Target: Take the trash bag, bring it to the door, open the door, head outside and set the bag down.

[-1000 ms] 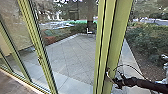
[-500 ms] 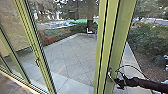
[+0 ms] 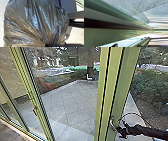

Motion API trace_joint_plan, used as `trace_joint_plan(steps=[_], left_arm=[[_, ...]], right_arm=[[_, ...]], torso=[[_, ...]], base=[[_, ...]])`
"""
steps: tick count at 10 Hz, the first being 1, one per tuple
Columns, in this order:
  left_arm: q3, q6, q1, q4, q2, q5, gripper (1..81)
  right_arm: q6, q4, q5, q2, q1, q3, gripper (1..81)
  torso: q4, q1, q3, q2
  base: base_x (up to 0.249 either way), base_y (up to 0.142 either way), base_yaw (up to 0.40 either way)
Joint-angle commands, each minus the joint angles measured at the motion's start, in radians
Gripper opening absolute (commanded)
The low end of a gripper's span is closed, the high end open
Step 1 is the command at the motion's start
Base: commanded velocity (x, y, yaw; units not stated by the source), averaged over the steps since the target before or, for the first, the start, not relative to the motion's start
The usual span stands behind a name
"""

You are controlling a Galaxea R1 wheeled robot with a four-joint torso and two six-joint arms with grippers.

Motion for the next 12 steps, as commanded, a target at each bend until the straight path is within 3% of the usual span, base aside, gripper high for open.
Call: trace_joint_plan(steps=[1,3,7,8,9,12], left_arm=[[0.003,0.0,-0.031,-0.013,-0.008,0.082,1.0],[0.003,0.0,-0.031,-0.014,-0.007,0.082,1.0],[0.003,0.0,-0.031,-0.013,-0.005,0.082,1.0],[0.003,0.0,-0.031,-0.013,-0.007,0.082,1.0],[0.003,0.0,-0.031,-0.014,-0.007,0.082,1.0],[0.003,0.0,-0.026,-0.014,-0.01,0.082,1.0]], right_arm=[[0.039,-0.022,-0.015,-0.025,0.177,0.02,81.1],[0.044,-0.1,-0.064,-0.068,0.212,0.065,81.1],[0.038,-0.183,-0.163,-0.176,0.328,0.087,81.1],[0.036,-0.232,-0.23,-0.196,0.359,0.101,81.1],[0.038,-0.265,-0.275,-0.202,0.388,0.102,81.1],[0.036,-0.312,-0.325,-0.215,0.457,0.093,81.1]], torso=[[0.0,0.0,0.0,0.0],[0.0,0.002,-0.001,0.001],[0.0,0.004,-0.003,0.004],[0.0,0.004,-0.003,0.004],[0.0,0.004,-0.003,0.004],[0.0,0.004,-0.004,0.004]], base=[[0.0,0.0,0.0],[0.0,0.0,0.0],[0.0,0.0,0.0],[0.0,0.0,0.0],[0.0,0.0,0.0],[0.0,0.0,0.0]])
